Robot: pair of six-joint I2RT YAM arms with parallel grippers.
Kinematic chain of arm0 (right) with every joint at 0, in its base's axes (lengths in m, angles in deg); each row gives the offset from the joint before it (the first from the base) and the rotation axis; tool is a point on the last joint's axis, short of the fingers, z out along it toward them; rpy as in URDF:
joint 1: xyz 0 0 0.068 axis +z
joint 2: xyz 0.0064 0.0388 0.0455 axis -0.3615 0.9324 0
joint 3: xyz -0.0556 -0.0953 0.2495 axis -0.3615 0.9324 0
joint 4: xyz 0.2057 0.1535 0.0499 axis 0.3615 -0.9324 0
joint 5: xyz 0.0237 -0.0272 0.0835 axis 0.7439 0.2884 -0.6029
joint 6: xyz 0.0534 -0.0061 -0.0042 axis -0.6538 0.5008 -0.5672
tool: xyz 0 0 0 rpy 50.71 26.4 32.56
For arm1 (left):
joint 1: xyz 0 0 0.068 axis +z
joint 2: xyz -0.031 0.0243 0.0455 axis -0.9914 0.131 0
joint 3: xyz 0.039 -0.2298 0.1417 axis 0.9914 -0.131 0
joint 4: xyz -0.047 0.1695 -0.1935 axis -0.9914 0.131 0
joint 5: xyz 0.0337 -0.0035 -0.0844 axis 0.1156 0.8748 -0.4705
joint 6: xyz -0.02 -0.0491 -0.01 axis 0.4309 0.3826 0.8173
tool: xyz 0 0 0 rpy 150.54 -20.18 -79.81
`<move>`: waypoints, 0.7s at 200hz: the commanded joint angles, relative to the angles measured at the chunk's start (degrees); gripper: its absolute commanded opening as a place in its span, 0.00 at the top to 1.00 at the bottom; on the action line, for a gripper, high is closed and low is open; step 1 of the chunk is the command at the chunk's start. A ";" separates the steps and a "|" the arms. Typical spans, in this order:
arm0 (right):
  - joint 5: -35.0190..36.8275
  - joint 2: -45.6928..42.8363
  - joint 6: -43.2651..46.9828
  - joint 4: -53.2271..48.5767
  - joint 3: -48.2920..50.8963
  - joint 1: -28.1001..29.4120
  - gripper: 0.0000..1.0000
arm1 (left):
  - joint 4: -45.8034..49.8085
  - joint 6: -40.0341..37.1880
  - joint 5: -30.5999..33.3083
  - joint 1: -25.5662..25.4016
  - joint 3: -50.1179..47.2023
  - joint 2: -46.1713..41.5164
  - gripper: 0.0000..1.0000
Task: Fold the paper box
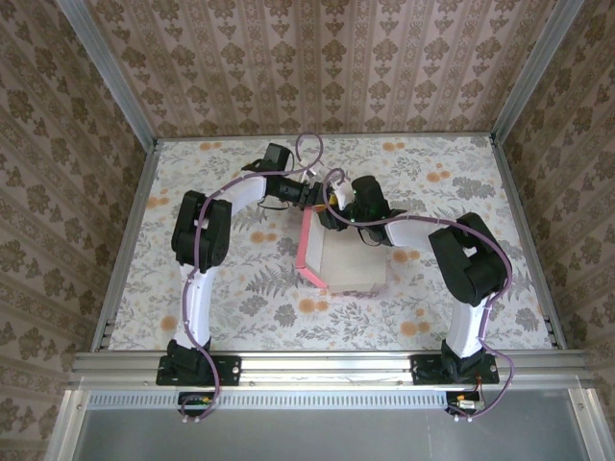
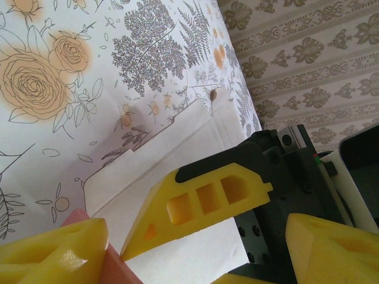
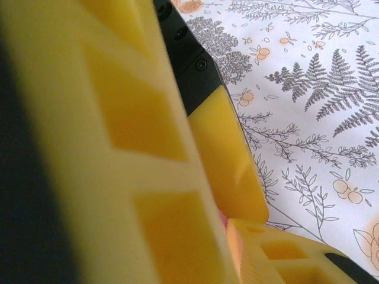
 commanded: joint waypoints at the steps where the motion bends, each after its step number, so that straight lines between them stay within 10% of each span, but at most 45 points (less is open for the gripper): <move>1: -2.26 1.81 1.88 -2.85 -2.95 0.40 0.59 | 1.62 -0.84 -6.89 -1.24 2.19 0.45 0.23; 140: -4.11 6.50 -3.51 -4.48 -7.73 0.72 0.59 | -1.89 1.98 -9.95 -2.13 2.18 1.07 0.25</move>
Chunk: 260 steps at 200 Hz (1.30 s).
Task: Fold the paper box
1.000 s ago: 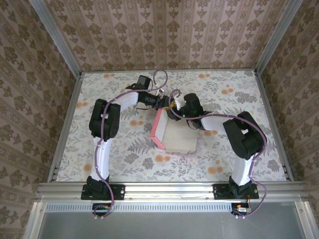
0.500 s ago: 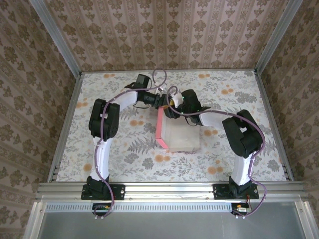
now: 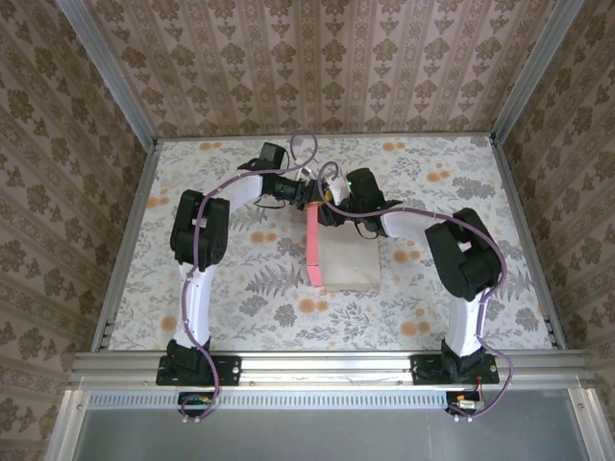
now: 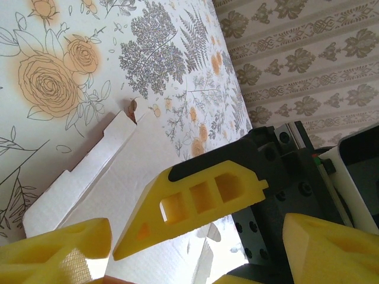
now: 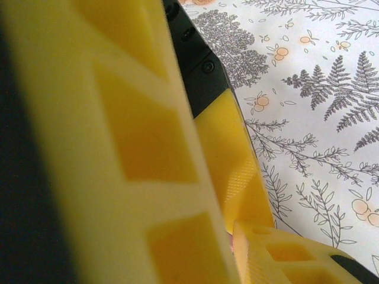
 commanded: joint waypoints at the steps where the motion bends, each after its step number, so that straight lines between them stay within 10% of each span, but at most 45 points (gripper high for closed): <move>1: -1.09 3.19 -4.88 2.35 -1.08 0.89 0.59 | -1.70 0.21 -7.84 -3.61 1.81 0.17 0.25; 84: 6.14 5.28 -13.41 11.58 2.46 2.21 0.60 | -29.28 21.36 -13.44 -3.39 -4.63 -0.67 0.27; 133: 9.91 5.09 -11.67 9.64 1.99 2.22 0.63 | -95.79 81.18 -17.54 -2.92 -3.49 9.16 0.30; 260: 7.40 7.38 -6.47 -0.13 -3.94 2.15 0.71 | -95.50 80.96 -18.68 -2.96 -3.45 9.18 0.15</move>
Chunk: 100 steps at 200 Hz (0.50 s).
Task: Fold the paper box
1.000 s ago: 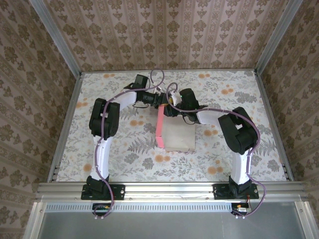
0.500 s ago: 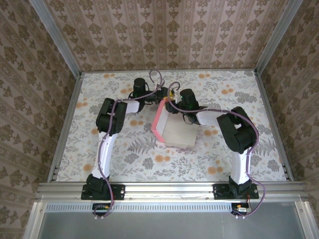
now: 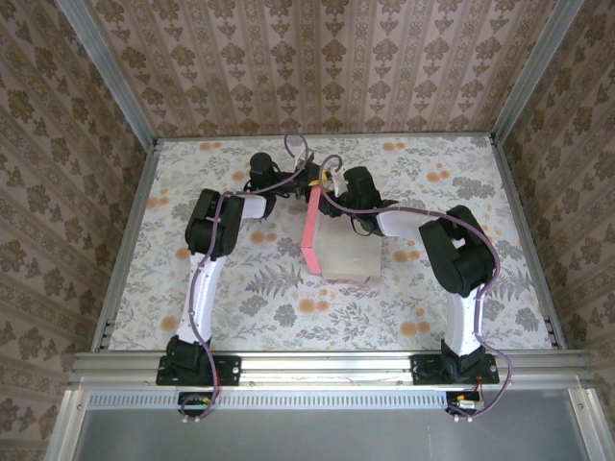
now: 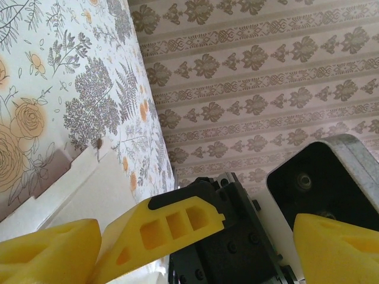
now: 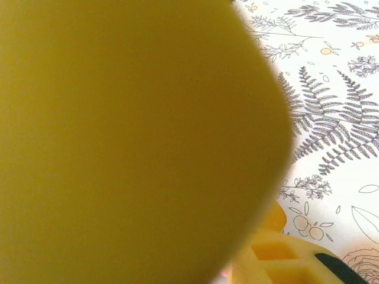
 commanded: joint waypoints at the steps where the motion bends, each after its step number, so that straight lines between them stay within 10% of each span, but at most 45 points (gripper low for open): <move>1: -3.59 4.84 1.57 -4.91 -1.85 1.62 0.72 | -8.34 4.60 -8.01 -4.57 2.73 -3.41 0.15; 100: -1.21 0.96 1.33 -4.52 3.01 1.71 0.91 | -6.63 7.07 -6.28 -1.43 4.19 -2.71 0.00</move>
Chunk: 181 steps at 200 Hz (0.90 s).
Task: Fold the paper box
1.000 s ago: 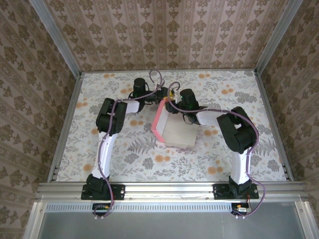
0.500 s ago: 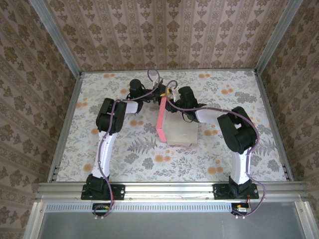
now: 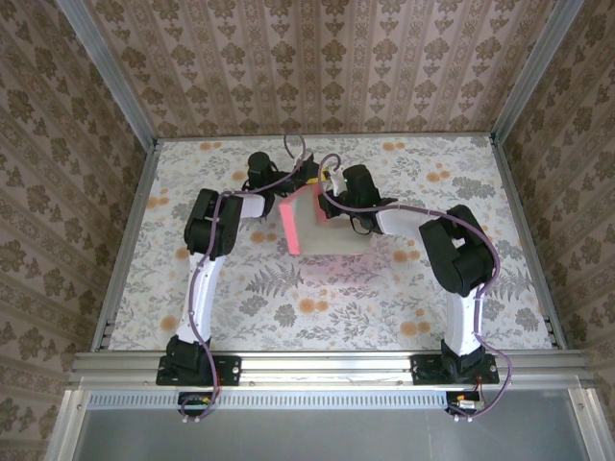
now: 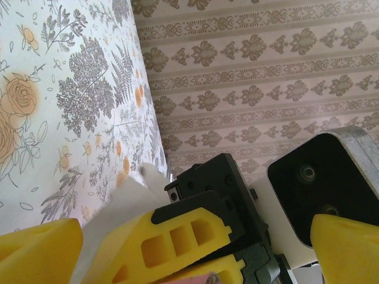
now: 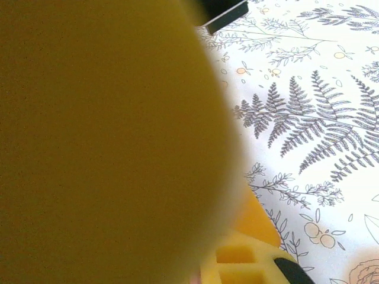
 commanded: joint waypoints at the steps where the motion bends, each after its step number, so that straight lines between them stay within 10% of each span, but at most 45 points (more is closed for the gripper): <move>1: 0.33 1.00 0.79 -3.78 3.43 1.66 0.91 | -6.07 3.50 -2.92 -2.07 3.68 -2.72 0.00; 57: 1.98 -2.43 1.01 -6.58 6.44 1.65 0.91 | 12.60 -12.39 0.54 0.15 0.67 -6.22 0.00; 98: 5.37 -6.61 -0.32 -10.18 10.37 1.74 0.92 | 96.09 -76.16 15.03 0.64 14.44 -12.30 0.00; 181: 11.36 -16.42 1.24 -13.34 18.04 2.13 0.92 | 110.27 -86.84 23.16 2.38 17.29 -14.71 0.01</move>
